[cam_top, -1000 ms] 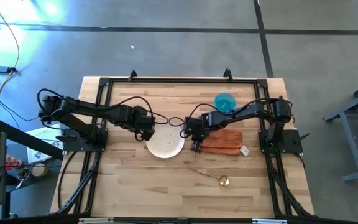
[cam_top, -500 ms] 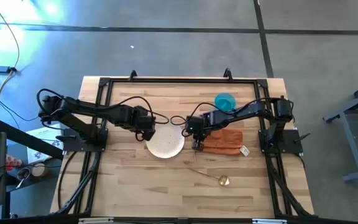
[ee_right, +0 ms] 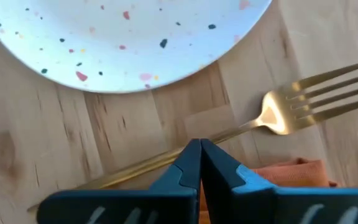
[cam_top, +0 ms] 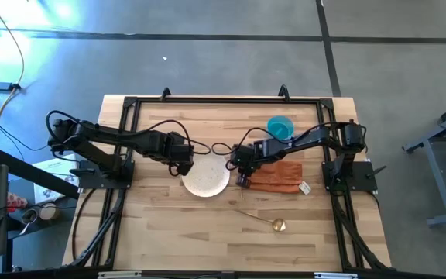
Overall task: Set table place
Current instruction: Adjust the gold fork on the table, then put the blue bowl on top of the white plate
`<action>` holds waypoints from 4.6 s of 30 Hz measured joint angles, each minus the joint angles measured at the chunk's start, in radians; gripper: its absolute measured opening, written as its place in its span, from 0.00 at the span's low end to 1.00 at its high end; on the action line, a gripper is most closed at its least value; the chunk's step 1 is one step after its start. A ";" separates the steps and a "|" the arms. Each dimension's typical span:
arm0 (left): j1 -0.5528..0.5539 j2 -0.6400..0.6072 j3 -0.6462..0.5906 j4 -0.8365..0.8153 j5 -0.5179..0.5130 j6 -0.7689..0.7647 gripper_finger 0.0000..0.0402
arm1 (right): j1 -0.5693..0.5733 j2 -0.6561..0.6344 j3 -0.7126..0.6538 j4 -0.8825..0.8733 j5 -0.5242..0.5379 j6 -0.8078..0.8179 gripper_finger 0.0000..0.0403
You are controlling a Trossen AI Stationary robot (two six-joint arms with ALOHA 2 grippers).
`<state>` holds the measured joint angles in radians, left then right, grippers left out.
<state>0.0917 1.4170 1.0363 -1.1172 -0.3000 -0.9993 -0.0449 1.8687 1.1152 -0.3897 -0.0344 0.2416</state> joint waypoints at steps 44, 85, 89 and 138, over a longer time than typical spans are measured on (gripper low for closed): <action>0.000 0.000 0.000 0.000 -0.001 0.008 0.00 | 0.005 -0.049 -0.045 0.033 0.002 0.109 0.00; 0.000 0.000 0.000 0.081 0.000 0.000 0.00 | -0.832 -0.134 -0.006 -0.491 0.111 -0.224 0.50; 0.000 0.000 0.000 0.081 0.002 -0.001 0.00 | -0.832 -0.068 -0.006 -0.493 0.073 -0.218 0.47; -0.106 0.517 0.712 0.348 -0.064 1.618 0.42 | -0.333 -0.417 0.004 -0.479 -0.090 0.124 0.00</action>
<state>-0.0138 1.9337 1.7478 -0.7691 -0.3645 0.6183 -0.3776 1.4513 1.1191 -0.8690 -0.1242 0.3661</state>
